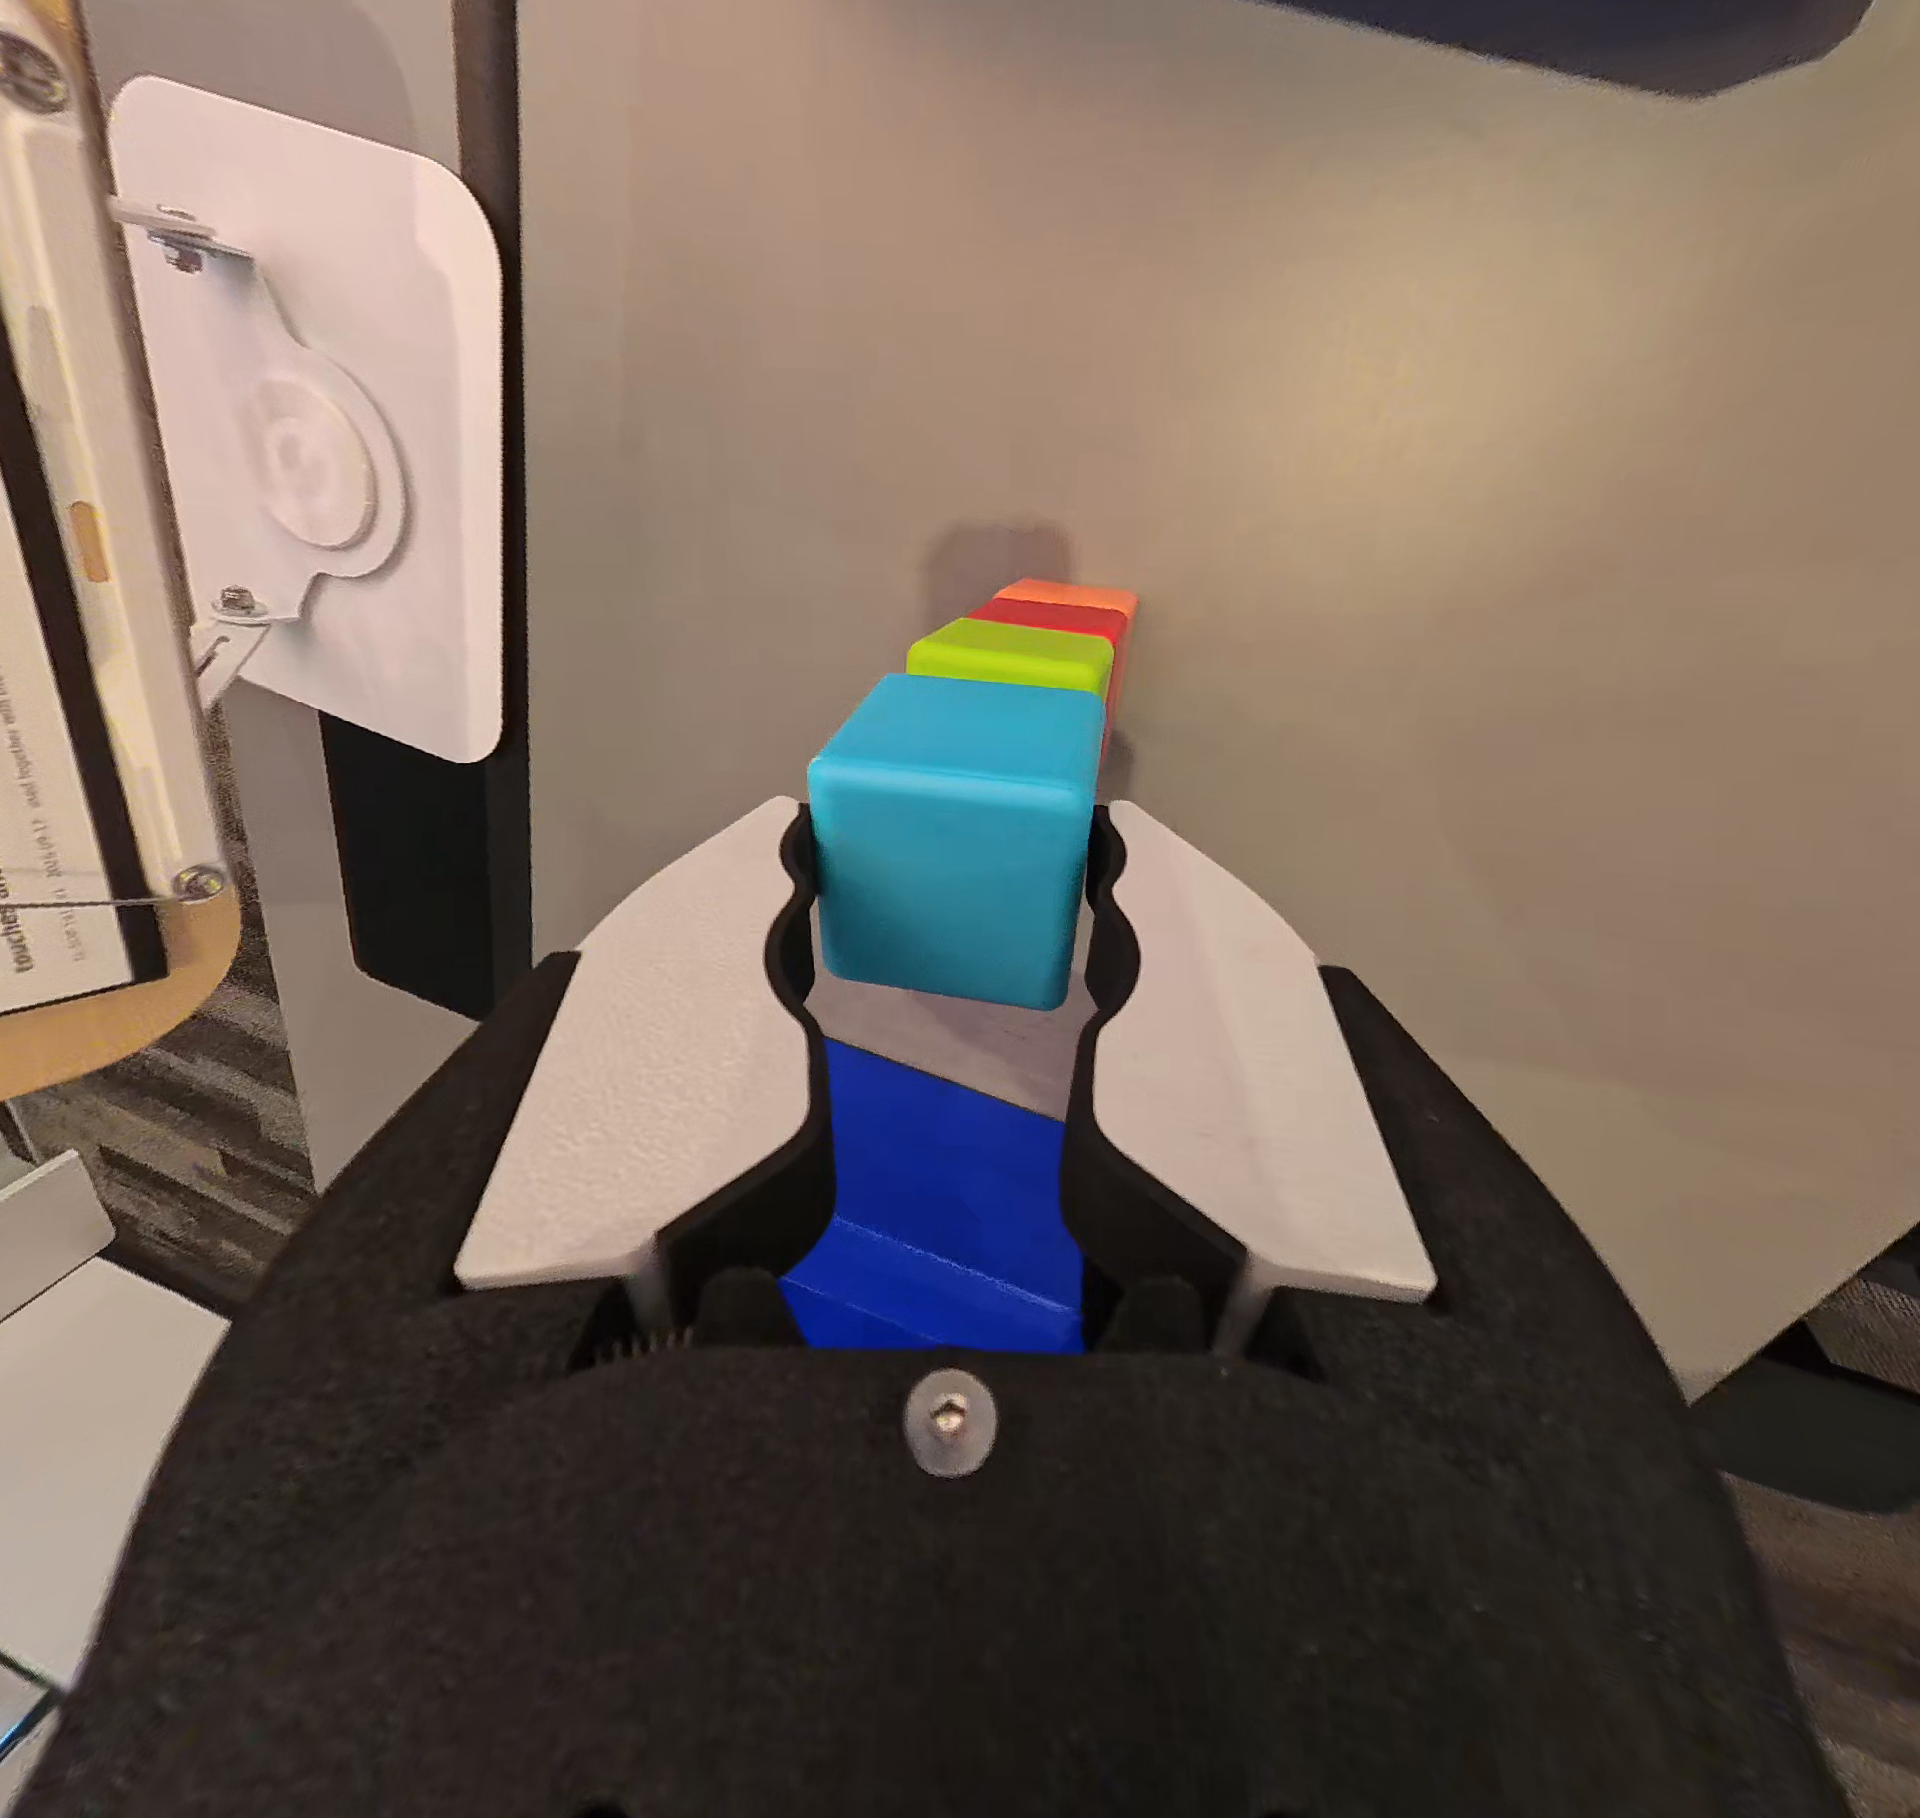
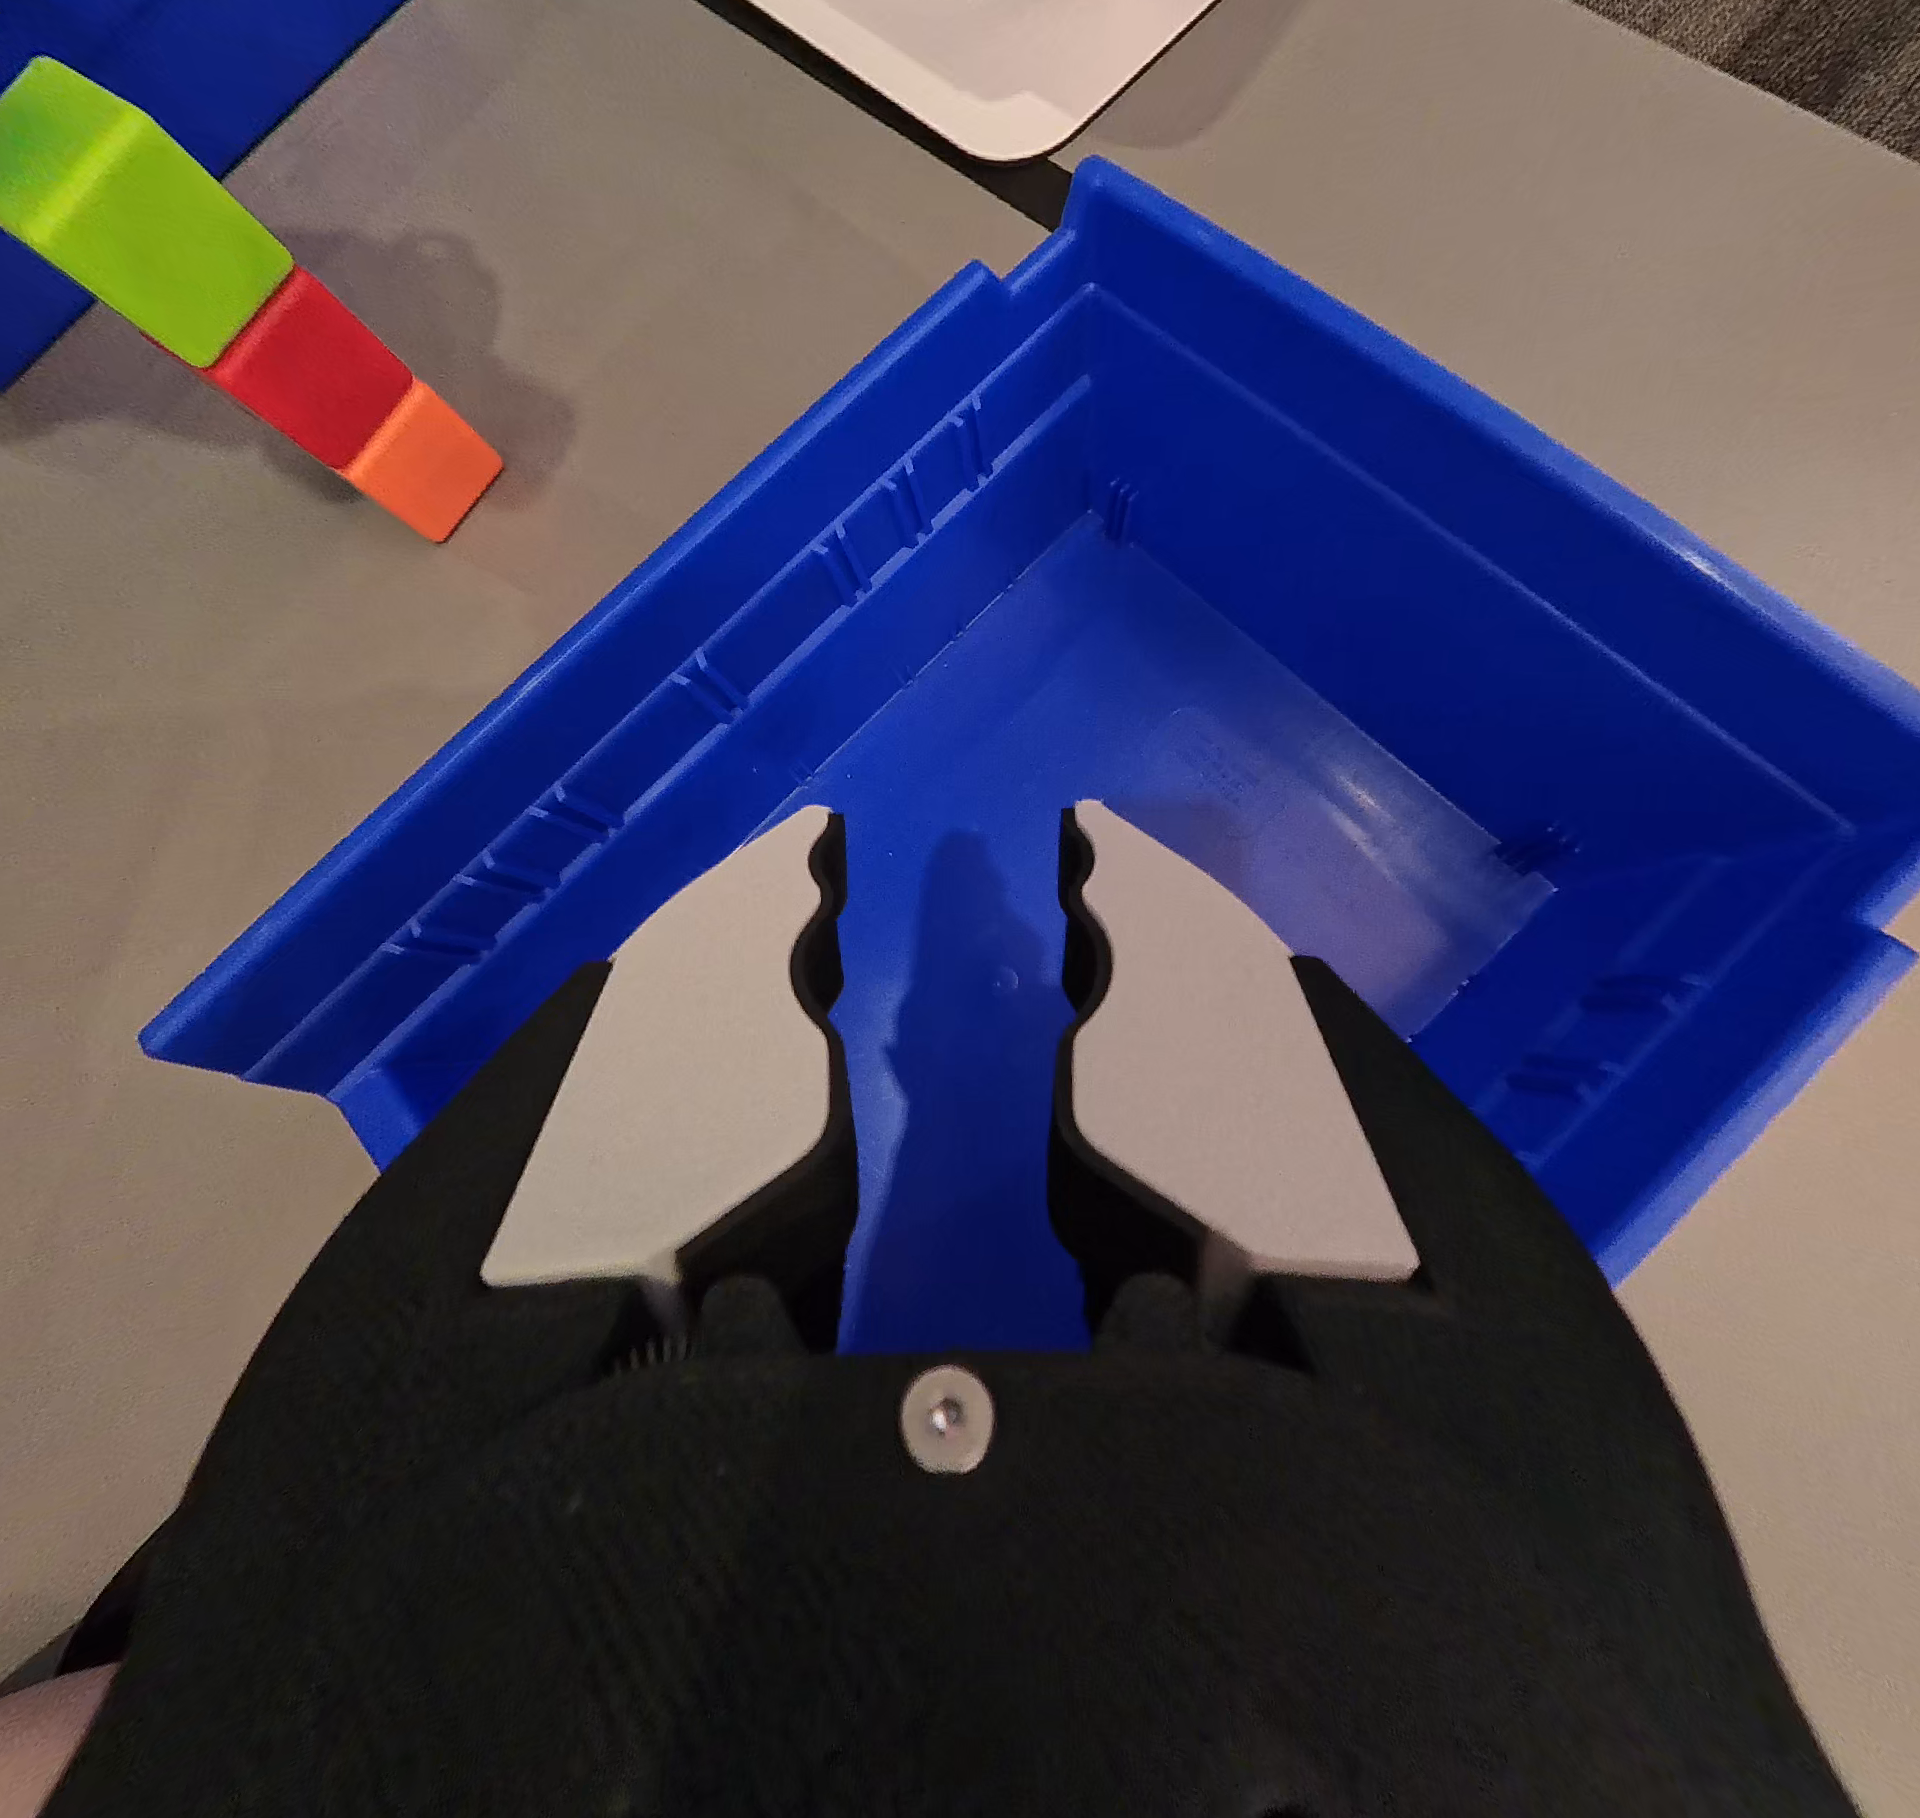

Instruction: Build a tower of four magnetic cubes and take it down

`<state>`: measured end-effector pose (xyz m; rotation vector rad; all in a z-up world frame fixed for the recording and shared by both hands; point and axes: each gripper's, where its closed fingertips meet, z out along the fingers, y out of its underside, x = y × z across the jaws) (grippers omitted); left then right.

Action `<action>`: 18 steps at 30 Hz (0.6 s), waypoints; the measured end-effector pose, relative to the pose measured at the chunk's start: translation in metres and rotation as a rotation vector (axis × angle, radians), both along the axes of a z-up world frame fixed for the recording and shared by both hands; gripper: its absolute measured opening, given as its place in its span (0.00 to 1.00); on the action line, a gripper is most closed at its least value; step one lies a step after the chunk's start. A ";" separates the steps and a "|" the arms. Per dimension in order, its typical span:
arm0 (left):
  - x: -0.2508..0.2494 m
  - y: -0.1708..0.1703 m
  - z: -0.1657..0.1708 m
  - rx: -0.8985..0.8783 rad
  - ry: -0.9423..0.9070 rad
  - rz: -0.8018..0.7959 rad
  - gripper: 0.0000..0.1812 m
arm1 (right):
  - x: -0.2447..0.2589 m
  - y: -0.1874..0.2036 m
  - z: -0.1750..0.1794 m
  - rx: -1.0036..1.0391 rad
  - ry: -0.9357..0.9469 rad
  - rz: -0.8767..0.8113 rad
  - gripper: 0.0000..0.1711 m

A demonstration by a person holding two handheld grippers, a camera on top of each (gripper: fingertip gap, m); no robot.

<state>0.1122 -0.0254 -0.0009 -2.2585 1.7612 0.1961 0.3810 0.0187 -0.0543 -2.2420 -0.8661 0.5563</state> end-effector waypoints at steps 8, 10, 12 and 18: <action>-0.002 0.003 -0.018 -0.018 0.057 -0.024 0.27 | -0.003 -0.001 -0.004 -0.014 -0.014 0.016 0.24; 0.002 0.001 -0.019 -0.043 0.035 -0.022 0.27 | -0.004 -0.001 -0.005 -0.019 -0.019 0.020 0.24; 0.002 0.002 -0.020 -0.043 0.034 -0.025 0.27 | -0.005 -0.001 -0.007 -0.023 -0.025 0.022 0.24; 0.009 0.005 -0.015 -0.004 -0.053 -0.041 0.32 | -0.006 -0.001 -0.009 -0.030 -0.038 0.022 0.24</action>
